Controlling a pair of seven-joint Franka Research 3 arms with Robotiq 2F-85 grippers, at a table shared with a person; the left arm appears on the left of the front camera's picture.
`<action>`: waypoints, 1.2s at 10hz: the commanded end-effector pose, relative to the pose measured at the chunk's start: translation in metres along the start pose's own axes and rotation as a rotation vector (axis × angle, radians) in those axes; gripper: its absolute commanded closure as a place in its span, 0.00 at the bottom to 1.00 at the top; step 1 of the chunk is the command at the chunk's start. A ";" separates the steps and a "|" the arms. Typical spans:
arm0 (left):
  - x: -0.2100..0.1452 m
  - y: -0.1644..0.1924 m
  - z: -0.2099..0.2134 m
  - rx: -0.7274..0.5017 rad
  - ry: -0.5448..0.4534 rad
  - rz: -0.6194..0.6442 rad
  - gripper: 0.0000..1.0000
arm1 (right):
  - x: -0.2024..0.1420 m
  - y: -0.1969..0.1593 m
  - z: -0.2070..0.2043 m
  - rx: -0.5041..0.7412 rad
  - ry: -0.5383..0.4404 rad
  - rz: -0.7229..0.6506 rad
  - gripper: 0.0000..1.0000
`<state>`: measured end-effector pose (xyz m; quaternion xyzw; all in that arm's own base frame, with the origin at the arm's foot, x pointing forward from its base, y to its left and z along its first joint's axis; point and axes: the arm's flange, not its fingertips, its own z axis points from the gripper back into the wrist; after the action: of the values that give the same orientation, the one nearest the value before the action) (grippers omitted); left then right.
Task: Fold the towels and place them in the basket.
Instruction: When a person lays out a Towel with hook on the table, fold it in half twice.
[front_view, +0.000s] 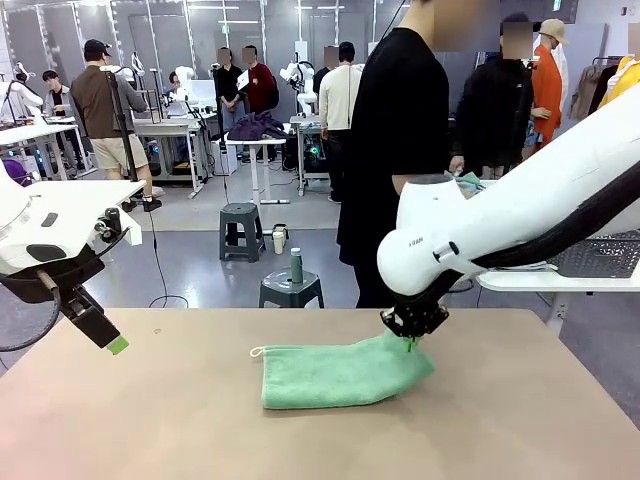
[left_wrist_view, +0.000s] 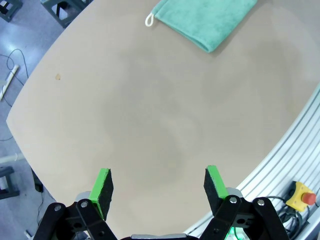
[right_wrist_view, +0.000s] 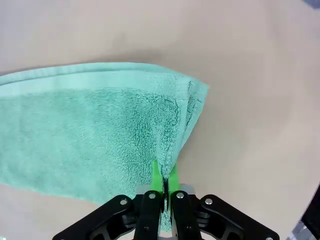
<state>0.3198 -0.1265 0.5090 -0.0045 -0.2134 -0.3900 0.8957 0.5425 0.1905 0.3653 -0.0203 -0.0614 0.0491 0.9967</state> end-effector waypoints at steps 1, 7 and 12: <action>0.002 0.001 -0.002 0.001 -0.011 -0.002 0.08 | -0.004 0.022 0.024 -0.043 -0.025 0.005 1.00; 0.002 0.001 -0.002 0.001 -0.011 -0.002 0.08 | 0.002 0.139 0.043 0.044 -0.010 0.058 1.00; 0.002 0.001 -0.002 0.001 -0.011 -0.002 0.08 | 0.009 0.199 0.026 0.100 0.059 0.064 1.00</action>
<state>0.3199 -0.1264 0.5090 -0.0050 -0.2133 -0.3899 0.8958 0.5244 0.3749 0.3816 0.0221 -0.0431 0.0982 0.9940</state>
